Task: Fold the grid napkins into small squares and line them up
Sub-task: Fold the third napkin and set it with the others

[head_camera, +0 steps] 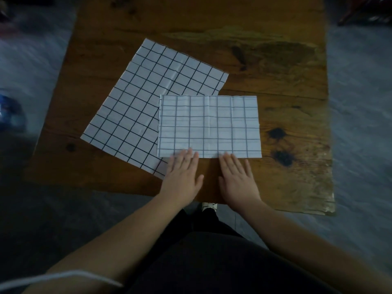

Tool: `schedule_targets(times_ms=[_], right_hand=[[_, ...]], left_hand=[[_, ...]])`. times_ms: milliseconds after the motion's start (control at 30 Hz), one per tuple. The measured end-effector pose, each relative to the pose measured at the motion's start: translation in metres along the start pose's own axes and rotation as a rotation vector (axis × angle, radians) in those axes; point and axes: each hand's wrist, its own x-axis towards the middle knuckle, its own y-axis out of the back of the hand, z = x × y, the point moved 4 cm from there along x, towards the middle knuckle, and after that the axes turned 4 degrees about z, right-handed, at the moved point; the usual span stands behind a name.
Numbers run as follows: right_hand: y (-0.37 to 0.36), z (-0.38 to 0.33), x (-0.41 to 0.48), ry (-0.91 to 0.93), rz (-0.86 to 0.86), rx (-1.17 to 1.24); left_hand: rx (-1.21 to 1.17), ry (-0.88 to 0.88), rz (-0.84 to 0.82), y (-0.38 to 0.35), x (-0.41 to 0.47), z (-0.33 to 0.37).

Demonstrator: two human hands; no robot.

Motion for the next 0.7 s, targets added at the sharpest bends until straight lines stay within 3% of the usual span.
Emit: schedule_targets(times_ms=[233,500,700], right_hand=[[-0.01,-0.013,0.013,0.124,-0.053,-0.051],[0.002,0.065,-0.007,-0.111,0.006,-0.053],[0.011,0.071,-0.01,-0.16,0.04,0.008]], left_hand=[[0.079,-0.049,-0.051,-0.023,0.01,0.016],[0.08,0.057,-0.028,-0.011,-0.017,-0.07],[0.024,0.159,-0.028,-0.003,-0.016,-0.068]])
